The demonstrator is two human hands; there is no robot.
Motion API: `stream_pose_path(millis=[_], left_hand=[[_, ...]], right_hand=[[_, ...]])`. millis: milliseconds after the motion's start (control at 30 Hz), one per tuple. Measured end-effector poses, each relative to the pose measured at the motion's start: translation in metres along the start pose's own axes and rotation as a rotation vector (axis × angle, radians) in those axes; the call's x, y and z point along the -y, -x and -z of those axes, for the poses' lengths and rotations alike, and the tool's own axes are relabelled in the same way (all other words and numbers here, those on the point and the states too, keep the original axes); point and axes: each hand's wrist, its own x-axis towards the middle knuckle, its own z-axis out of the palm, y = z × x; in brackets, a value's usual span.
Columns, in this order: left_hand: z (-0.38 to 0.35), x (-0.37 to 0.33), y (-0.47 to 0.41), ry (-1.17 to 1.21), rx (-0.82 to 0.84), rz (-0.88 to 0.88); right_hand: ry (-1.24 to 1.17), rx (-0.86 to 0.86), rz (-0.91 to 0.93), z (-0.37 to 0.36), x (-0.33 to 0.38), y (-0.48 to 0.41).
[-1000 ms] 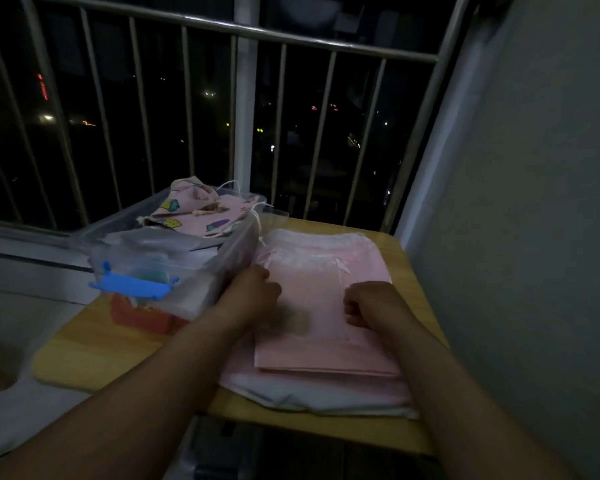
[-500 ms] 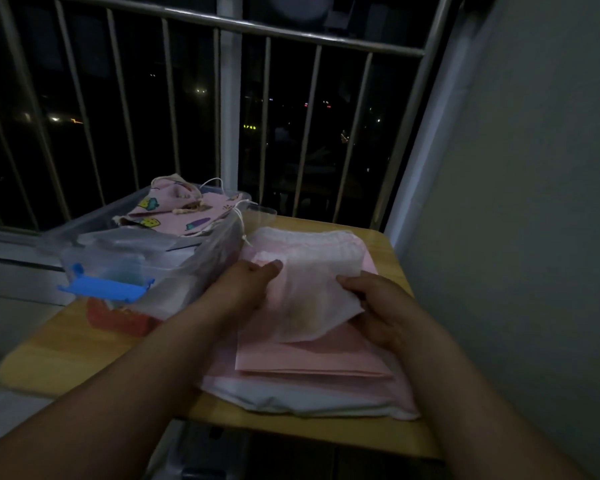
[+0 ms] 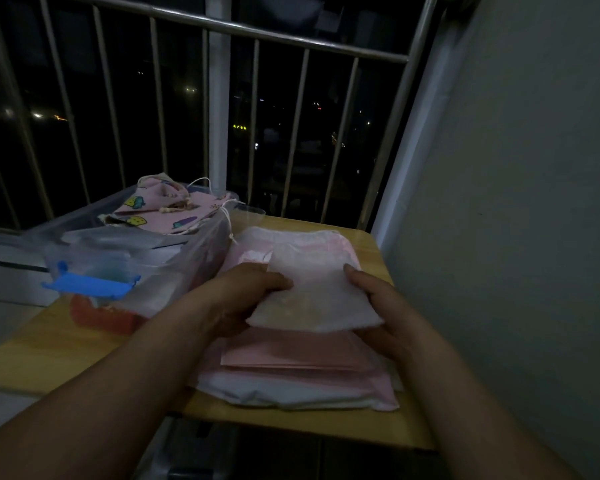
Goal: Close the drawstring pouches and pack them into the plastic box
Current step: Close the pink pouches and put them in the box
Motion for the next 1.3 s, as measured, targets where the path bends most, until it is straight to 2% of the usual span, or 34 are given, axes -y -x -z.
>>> stream_pose_path(millis=[133,200,267,333,400,533,700,933,1300], left_hand=[[0.009,0.007,0.005,-0.044,0.079,0.118],[0.007,0.01,0.002,0.026,0.067,0.088],[0.004,0.014,-0.004,0.097,-0.031,0.014],[0.001,0.016,-0.009,0.096,-0.112,-0.073],[-0.001,0.017,-0.011,0.066,-0.111,-0.134],[-0.005,0.02,-0.011,0.016,-0.101,-0.15],[-0.008,0.016,-0.014,0.127,-0.14,-0.133],[-0.009,0.015,-0.016,0.309,-0.188,-0.076],[-0.007,0.013,-0.017,0.51,-0.227,-0.031]], right_hand=[[0.147,-0.047,0.024,0.005,-0.015,-0.009],[0.21,-0.026,0.038,0.008,-0.019,-0.012],[0.239,-0.004,0.036,0.005,-0.019,-0.009],[0.258,0.011,0.038,0.004,-0.02,-0.009],[0.236,-0.01,0.037,0.001,-0.022,-0.012],[0.142,-0.065,0.094,-0.003,-0.019,-0.02],[0.214,-0.11,0.173,-0.005,-0.023,-0.023],[-0.12,-0.134,0.047,-0.008,-0.019,-0.027],[-0.255,-0.11,-0.024,-0.009,-0.013,-0.017]])
